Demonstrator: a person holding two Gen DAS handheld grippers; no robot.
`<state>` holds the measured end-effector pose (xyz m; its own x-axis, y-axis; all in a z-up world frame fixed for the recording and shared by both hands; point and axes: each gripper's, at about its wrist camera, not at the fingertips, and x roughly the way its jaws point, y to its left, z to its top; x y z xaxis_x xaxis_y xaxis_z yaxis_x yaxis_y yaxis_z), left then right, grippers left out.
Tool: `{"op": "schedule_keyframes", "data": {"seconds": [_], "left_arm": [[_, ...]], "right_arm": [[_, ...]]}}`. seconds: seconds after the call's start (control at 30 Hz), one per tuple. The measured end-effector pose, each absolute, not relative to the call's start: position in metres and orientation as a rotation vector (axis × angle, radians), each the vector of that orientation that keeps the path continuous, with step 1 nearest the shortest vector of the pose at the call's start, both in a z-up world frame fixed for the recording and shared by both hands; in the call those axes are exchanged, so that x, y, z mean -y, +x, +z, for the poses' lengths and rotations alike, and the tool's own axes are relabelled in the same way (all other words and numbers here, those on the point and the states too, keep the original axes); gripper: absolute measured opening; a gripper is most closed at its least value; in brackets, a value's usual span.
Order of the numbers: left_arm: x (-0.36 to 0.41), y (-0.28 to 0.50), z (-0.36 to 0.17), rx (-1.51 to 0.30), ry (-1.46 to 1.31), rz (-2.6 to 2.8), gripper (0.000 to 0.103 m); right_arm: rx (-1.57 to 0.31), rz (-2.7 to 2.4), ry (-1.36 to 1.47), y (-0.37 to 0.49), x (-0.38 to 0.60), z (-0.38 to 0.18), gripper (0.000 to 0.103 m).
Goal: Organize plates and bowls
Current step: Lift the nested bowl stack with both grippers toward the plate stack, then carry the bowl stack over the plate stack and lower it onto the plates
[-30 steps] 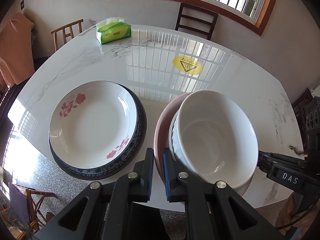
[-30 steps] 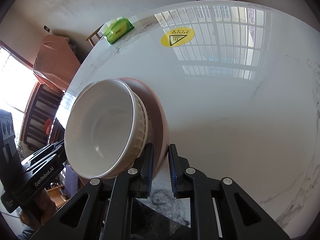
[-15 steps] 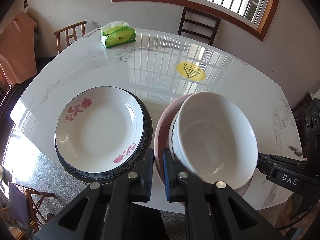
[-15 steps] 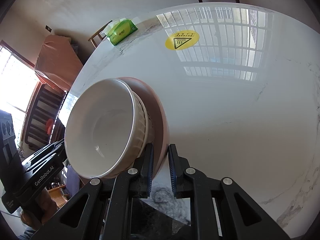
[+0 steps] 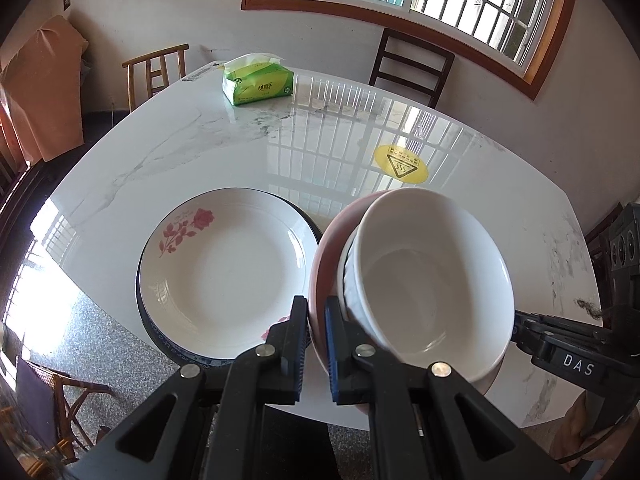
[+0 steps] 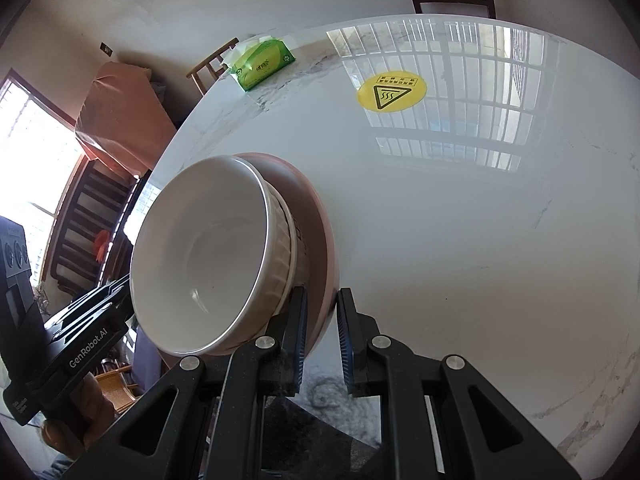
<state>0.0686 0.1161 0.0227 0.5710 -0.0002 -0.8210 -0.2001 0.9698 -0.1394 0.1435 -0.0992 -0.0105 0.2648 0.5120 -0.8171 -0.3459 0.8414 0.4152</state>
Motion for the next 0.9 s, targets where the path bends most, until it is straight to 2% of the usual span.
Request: {"op": "schedule_keyframes", "data": {"seconds": [0.9], "left_arm": [[-0.204, 0.048, 0.037, -0.926, -0.300, 0.229, 0.007]], "right_arm": [[-1.175, 0.684, 0.084, 0.145, 0.012, 0.003, 0.016]]}}
